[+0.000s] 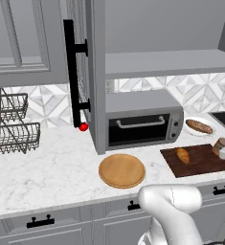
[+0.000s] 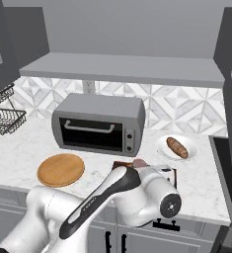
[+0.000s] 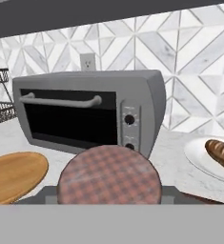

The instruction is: From the different types of pastries on the counter, select a croissant and place it on the cutting board. Then retrieve a jar of jam from the cabinet and place it alongside the croissant on the cutting board.

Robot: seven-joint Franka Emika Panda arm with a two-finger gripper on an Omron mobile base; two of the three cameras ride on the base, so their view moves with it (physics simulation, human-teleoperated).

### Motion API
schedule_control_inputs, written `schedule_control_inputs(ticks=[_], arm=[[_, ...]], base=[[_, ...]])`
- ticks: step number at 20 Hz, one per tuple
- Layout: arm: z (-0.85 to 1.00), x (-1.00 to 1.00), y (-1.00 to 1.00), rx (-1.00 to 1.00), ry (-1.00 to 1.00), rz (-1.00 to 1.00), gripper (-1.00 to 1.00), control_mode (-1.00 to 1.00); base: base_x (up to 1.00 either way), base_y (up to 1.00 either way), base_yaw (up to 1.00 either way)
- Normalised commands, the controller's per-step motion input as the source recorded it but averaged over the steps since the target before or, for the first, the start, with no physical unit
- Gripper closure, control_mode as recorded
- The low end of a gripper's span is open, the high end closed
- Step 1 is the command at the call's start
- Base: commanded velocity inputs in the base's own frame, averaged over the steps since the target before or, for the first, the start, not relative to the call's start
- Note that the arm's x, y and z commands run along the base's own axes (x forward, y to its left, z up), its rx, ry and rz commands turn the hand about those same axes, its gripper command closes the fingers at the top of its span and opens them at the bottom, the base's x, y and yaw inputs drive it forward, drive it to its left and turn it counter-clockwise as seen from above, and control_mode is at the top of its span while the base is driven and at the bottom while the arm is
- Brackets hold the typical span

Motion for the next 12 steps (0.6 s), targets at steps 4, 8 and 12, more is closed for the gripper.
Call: schedule_control_inputs(ticks=[4,8,12], arm=[[-0.20,0.13,0.00,0.00,0.02,0.00,1.00,-1.00],[-0.94,0.72,0.00,0.00,0.00,0.00,1.00,-1.00],[-0.32,0.34,-0.05,0.00,0.00,0.00,1.00,-1.00]], base=[[0.00,0.00,0.00],[0.00,0.00,0.00],[0.00,0.00,0.00]])
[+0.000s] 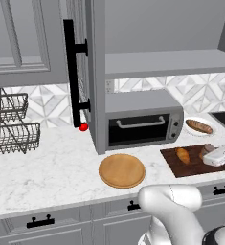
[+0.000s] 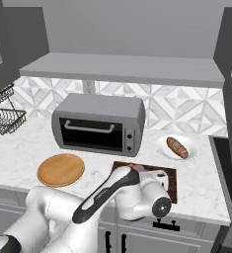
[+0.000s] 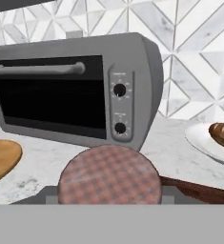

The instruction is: From the different types of pastries on the counter, select a croissant and place it on the cutting board. Then retrieve a jar of jam from the cabinet and place it alongside the croissant on the cutting board.

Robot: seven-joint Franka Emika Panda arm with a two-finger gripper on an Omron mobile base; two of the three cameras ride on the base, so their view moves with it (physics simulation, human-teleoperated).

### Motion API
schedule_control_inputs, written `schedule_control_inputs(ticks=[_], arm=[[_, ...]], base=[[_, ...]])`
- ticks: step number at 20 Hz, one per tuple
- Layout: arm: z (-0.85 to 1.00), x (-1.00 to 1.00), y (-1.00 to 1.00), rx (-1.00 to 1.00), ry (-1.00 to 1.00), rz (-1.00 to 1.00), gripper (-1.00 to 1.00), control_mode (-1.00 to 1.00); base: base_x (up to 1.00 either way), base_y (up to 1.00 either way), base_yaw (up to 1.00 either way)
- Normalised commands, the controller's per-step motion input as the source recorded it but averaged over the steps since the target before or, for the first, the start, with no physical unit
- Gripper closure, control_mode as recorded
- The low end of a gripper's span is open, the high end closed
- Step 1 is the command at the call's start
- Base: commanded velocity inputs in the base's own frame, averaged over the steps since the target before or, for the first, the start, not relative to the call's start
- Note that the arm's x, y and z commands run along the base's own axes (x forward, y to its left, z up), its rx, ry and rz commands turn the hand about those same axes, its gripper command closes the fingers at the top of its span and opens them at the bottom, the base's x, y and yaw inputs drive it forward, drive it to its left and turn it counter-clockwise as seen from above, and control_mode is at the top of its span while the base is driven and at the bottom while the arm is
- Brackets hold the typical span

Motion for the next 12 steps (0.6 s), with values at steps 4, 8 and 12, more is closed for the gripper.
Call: schedule_control_inputs(ticks=[4,8,12], arm=[[-0.46,0.70,-0.58,0.02,0.01,0.00,1.00,-1.00],[-0.21,0.53,-0.83,0.07,0.15,0.00,1.00,-1.00],[-0.04,0.00,-0.13,0.01,0.04,0.00,1.00,-1.00]], base=[[0.00,0.00,0.00],[0.00,0.00,0.00],[0.00,0.00,0.00]])
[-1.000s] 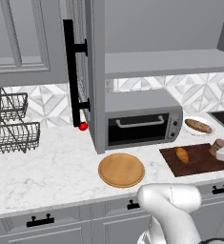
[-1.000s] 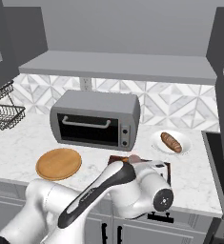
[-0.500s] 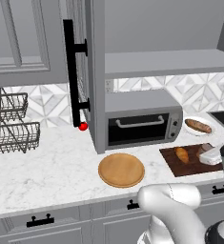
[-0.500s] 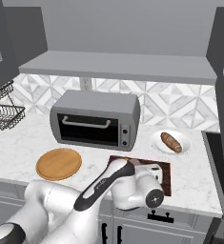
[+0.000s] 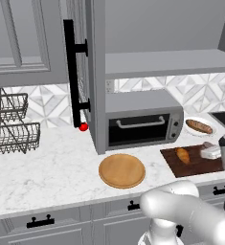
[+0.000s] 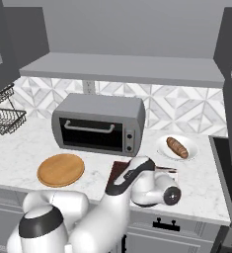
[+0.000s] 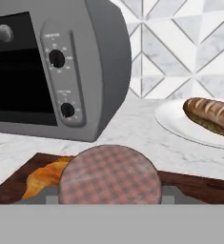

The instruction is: From the different types of pastries on the counter, select a croissant and place it on the cutting board. Then retrieve a jar of jam from the cabinet and place it alongside the croissant on the cutting board.

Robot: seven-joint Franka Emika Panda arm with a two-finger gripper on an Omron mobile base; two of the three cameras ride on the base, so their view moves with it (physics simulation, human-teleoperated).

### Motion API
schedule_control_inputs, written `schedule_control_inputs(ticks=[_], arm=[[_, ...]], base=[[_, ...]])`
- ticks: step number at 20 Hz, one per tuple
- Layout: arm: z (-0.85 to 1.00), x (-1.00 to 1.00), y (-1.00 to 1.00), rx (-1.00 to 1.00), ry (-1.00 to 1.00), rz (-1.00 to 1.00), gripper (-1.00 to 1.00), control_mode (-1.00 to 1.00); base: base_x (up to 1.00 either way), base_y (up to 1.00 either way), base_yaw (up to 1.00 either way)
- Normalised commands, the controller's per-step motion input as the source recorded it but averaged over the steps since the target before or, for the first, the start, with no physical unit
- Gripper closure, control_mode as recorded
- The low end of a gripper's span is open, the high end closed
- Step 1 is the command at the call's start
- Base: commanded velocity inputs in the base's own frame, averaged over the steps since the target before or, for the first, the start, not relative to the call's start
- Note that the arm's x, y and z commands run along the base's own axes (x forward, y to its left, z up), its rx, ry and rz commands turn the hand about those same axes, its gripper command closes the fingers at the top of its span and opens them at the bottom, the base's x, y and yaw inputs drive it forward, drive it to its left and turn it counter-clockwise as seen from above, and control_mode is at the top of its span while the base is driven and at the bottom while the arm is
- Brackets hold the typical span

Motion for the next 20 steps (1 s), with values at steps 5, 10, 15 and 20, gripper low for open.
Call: schedule_control_inputs(ticks=[5,10,15,20], arm=[[-0.28,-0.13,-0.03,0.00,0.01,0.00,1.00,-1.00],[-0.55,-0.01,0.02,0.00,0.00,0.00,1.00,-1.00],[-0.51,0.14,0.24,-0.07,0.00,0.00,-1.00,-1.00],[-0.08,0.00,-0.17,0.00,0.16,0.00,-1.00,-1.00]], base=[[0.00,0.00,0.00],[0.00,0.00,0.00],[0.00,0.00,0.00],[0.00,0.00,0.00]])
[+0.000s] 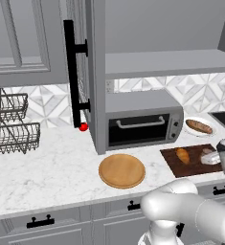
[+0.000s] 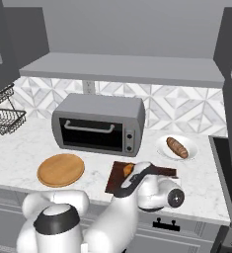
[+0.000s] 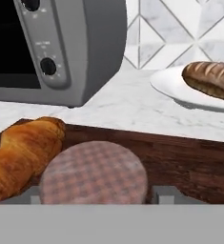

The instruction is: From the different types of pastries on the counter, select a croissant and place it on the cutting board. Then retrieve a jar of jam from the cabinet and place it alongside the croissant on the cutting board.

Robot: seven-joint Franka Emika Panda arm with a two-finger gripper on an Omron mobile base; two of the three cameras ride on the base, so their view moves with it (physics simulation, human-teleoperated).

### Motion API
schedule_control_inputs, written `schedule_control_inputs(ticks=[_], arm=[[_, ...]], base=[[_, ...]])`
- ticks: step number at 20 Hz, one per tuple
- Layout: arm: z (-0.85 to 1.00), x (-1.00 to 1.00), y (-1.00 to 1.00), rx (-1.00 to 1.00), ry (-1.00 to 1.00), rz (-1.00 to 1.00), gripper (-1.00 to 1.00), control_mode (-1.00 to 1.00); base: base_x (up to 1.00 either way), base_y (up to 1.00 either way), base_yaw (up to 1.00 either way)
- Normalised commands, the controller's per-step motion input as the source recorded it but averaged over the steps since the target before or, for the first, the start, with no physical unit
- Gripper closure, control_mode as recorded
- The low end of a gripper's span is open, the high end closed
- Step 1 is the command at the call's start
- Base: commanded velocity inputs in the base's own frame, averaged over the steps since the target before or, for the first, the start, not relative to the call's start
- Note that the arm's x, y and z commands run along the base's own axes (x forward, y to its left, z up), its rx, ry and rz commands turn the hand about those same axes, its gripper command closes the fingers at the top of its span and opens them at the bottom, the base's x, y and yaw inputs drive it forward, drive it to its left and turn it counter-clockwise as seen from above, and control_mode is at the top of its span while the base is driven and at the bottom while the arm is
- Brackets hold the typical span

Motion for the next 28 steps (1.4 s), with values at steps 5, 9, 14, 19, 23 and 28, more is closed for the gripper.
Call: schedule_control_inputs(ticks=[5,9,14,19,23,28], arm=[[0.00,-0.15,-0.19,0.00,0.47,0.00,-1.00,-1.00],[0.00,-0.32,-0.09,0.00,0.51,-0.02,-1.00,-1.00],[0.00,-0.32,-0.01,0.00,0.44,-0.03,-1.00,-1.00],[0.35,-0.06,0.00,0.00,0.30,-0.01,-1.00,-1.00],[0.66,-0.03,-0.02,0.00,0.17,-0.03,-1.00,-1.00],[0.17,-0.28,0.01,0.01,-0.01,0.00,-1.00,-1.00]], base=[[0.00,0.00,0.00],[0.00,0.00,0.00],[0.00,0.00,0.00],[0.00,0.00,0.00],[0.00,0.00,0.00],[0.00,0.00,0.00]])
